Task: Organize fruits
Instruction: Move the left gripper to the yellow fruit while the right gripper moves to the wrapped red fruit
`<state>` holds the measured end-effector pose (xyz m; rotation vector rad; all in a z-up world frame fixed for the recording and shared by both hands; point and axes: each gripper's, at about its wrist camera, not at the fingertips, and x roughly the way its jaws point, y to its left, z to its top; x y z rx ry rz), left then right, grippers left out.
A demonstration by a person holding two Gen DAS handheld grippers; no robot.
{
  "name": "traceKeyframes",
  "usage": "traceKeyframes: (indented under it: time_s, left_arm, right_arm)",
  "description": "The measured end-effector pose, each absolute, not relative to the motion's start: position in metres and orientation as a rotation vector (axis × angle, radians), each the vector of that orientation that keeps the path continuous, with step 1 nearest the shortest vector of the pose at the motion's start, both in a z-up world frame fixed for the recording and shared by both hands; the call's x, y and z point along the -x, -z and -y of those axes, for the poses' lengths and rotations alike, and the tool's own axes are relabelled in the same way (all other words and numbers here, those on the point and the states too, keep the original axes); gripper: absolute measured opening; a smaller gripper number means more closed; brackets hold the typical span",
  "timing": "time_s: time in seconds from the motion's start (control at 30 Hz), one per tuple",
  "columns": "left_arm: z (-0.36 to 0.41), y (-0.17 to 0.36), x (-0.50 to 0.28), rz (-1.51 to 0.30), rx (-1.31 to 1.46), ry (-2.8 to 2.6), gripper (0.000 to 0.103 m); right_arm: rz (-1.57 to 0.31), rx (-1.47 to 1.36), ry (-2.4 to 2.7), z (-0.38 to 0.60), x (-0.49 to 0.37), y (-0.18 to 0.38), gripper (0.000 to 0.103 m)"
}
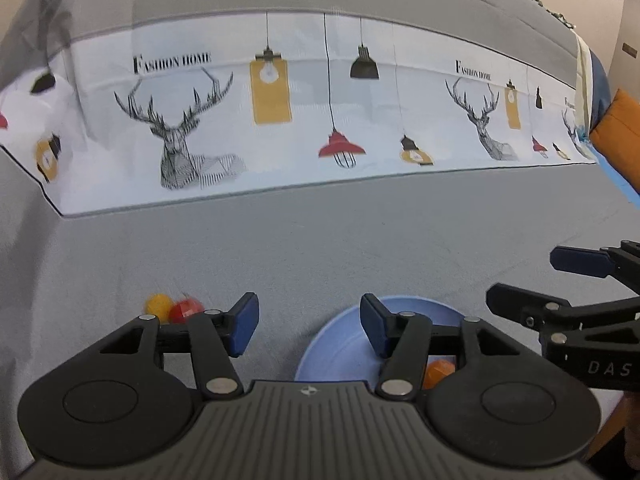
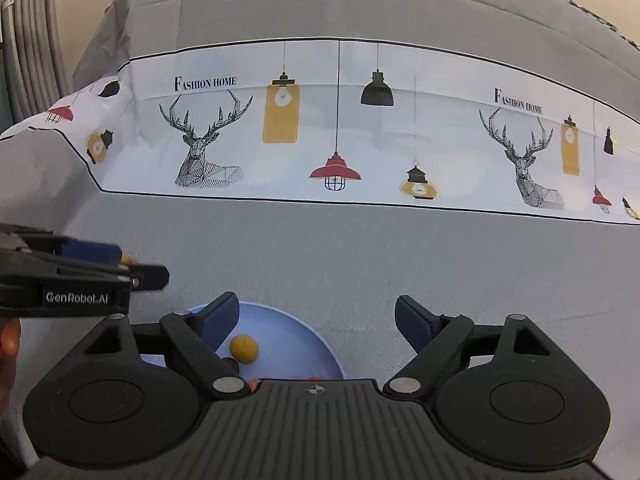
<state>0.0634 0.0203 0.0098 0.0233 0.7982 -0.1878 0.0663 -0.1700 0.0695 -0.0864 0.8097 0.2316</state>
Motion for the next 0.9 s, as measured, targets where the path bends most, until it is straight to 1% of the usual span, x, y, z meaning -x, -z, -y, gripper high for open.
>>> traceKeyframes:
  time_s: [0.23, 0.3, 0.37, 0.47, 0.57, 0.63, 0.73, 0.8, 0.83, 0.9]
  left_arm:
    - [-0.032, -0.014, -0.065, -0.815, 0.036, 0.2, 0.061]
    - [-0.033, -0.014, -0.066, -0.819, 0.041, 0.204, 0.057]
    - [-0.034, -0.015, -0.066, -0.823, 0.051, 0.211, 0.045]
    - [-0.036, -0.015, -0.065, -0.823, 0.059, 0.212, 0.034]
    - [-0.038, -0.014, -0.066, -0.834, 0.063, 0.205, 0.028]
    - [-0.04, -0.014, -0.066, -0.839, 0.068, 0.193, 0.027]
    - [-0.046, -0.014, -0.068, -0.845, 0.088, 0.179, 0.027]
    - [-0.048, -0.014, -0.069, -0.852, 0.097, 0.169, 0.027]
    - [-0.05, -0.014, -0.07, -0.856, 0.099, 0.162, 0.027]
    - [-0.053, -0.013, -0.07, -0.864, 0.106, 0.147, 0.027]
  right_arm:
    - [-0.82, 0.05, -0.23, 0.163, -0.068, -0.072, 0.087]
    - [-0.824, 0.042, -0.224, 0.16, -0.069, -0.073, 0.087]
    - [-0.831, 0.024, -0.217, 0.158, -0.07, -0.073, 0.088]
    - [-0.838, 0.003, -0.203, 0.155, -0.071, -0.074, 0.088]
    - [-0.832, -0.003, -0.193, 0.148, -0.071, -0.074, 0.087]
    - [-0.827, -0.001, -0.195, 0.143, -0.071, -0.074, 0.086]
    - [-0.821, 0.003, -0.199, 0.134, -0.071, -0.073, 0.081]
    - [-0.82, -0.003, -0.199, 0.128, -0.071, -0.073, 0.075]
    - [-0.82, -0.012, -0.2, 0.126, -0.072, -0.073, 0.073]
    - [-0.821, -0.033, -0.206, 0.122, -0.073, -0.073, 0.058]
